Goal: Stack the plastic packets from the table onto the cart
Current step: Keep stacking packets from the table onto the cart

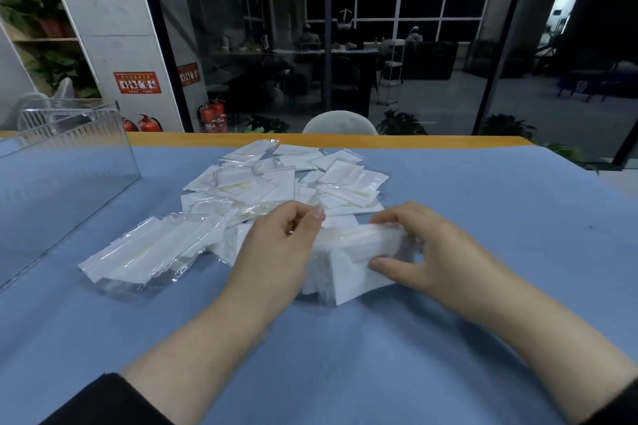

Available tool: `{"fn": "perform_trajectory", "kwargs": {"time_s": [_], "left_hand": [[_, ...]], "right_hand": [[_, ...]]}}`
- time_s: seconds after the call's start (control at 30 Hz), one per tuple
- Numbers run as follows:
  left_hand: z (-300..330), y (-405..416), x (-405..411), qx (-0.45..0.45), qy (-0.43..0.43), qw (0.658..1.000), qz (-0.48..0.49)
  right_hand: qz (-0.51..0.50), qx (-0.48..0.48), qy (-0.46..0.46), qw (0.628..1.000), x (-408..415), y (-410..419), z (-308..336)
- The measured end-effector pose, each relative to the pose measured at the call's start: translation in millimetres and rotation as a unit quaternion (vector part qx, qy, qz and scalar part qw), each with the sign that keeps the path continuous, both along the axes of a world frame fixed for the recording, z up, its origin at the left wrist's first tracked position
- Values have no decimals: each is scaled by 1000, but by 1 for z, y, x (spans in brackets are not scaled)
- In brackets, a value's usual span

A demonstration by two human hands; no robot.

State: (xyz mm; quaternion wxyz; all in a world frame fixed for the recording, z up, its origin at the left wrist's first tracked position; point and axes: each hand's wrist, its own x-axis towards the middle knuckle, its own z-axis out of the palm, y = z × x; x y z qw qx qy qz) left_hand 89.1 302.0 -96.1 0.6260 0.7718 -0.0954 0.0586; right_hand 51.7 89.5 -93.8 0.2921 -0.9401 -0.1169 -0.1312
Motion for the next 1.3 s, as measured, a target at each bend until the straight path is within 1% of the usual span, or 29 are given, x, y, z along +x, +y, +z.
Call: {"fn": "perform_trajectory", "kwargs": {"time_s": [0.07, 0.1, 0.17, 0.23, 0.3, 0.37, 0.43, 0.53, 0.63, 0.7, 0.77, 0.8, 0.83, 0.87, 0.9, 0.93, 0.97, 1.0, 1.03, 1.1, 1.2, 1.3], "left_hand": [[0, -7, -5, -48, 20, 999, 9], [0, -10, -7, -66, 14, 998, 10], [3, -12, -9, -91, -18, 996, 15], [4, -9, -8, -107, -55, 992, 23], [2, -6, -5, -80, -76, 994, 21], [-2, -8, -6, -17, -63, 998, -8], [-5, -10, -7, 36, -58, 997, -41], [-6, -10, -5, 65, -69, 993, -67], [2, -6, -4, 68, -67, 991, -91], [11, 4, -3, 65, -92, 992, -57], [23, 27, 3, 61, -117, 991, 20], [28, 44, 7, 75, -113, 989, 60], [32, 64, 12, 111, -97, 984, 101], [34, 86, 18, 173, -68, 973, 137], [33, 107, 24, 258, -26, 952, 163], [30, 127, 26, 343, 21, 923, 173], [24, 142, 26, 411, 63, 893, 169], [18, 151, 24, 456, 90, 872, 155], [10, 155, 23, 482, 103, 860, 134], [-5, 156, 24, 504, 95, 852, 110], [-7, 153, 33, 505, 86, 848, 133], [-2, 151, 35, 539, 67, 829, 134]], "right_hand": [[8, 32, -6, 999, -1, 10, -4], [12, 36, -20, 999, -1, 16, -7], [20, 33, -48, 998, -3, 24, -10], [19, 15, -52, 998, -3, 25, -10], [21, -17, -27, 999, -2, 20, -10], [42, -43, -4, 998, -4, 17, -8], [58, -30, 4, 998, -5, 15, -5], [62, -33, 12, 997, -3, 14, -4], [39, -30, 7, 999, -3, 14, -6], [21, -20, 1, 1000, -5, 17, -4], [9, -3, -16, 1000, -4, 24, 6], [4, 1, -20, 1000, -2, 29, 13], [0, 4, -15, 1000, 1, 35, 21], [-2, 5, -6, 1000, 7, 41, 28], [-4, 4, 4, 1000, 12, 48, 33], [-4, 7, 10, 1000, 17, 56, 36], [-3, 16, 12, 1000, 22, 66, 36], [-4, 29, 10, 1000, 25, 73, 33], [-8, 43, 11, 999, 27, 79, 28], [-18, 57, 6, 998, 27, 87, 15], [-33, 61, -5, 998, 26, 88, 9], [-36, 76, -8, 996, 21, 87, 9]]}}
